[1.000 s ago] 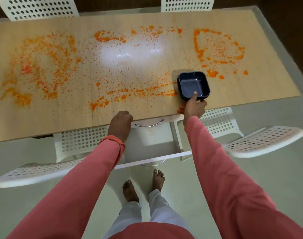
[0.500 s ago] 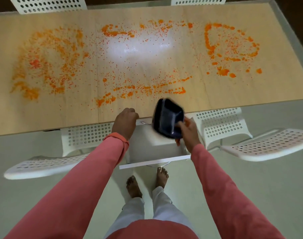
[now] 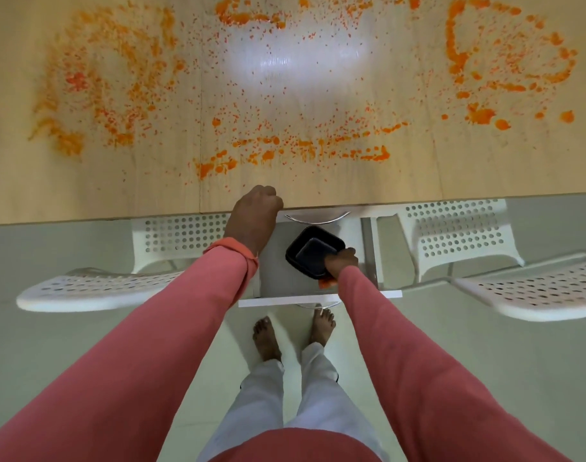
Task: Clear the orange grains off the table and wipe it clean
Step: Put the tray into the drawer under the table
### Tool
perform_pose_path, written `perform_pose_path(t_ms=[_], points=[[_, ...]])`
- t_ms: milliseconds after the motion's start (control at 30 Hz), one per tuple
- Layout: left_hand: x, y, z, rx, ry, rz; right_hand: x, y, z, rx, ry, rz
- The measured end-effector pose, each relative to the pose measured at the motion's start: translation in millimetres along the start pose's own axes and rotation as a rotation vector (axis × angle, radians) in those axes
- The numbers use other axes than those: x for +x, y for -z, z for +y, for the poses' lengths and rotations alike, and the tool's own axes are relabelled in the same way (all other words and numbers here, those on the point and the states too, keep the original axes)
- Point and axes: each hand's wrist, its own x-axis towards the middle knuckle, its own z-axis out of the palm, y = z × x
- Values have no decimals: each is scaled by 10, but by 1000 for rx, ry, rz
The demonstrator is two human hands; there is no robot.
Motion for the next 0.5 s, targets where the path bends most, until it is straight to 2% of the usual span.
perform_pose_path(t_ms=[133,233,300,400,500], points=[[-9,-35,-12,-10,-5,26,203,-188,-51,370,-202,-1],[-19,-60,-13,-39,-6,48,289,-281,-11,572,-182,-140],[-24,-65,-12,-42,-8,57,365,-357,39,660,-173,-193],[-39,-62,-12,-48,-22,72,726,-528,213,748,-225,-135],[-45,-28,-4,-52,-20,77,323,-427,86,762,-209,-227]])
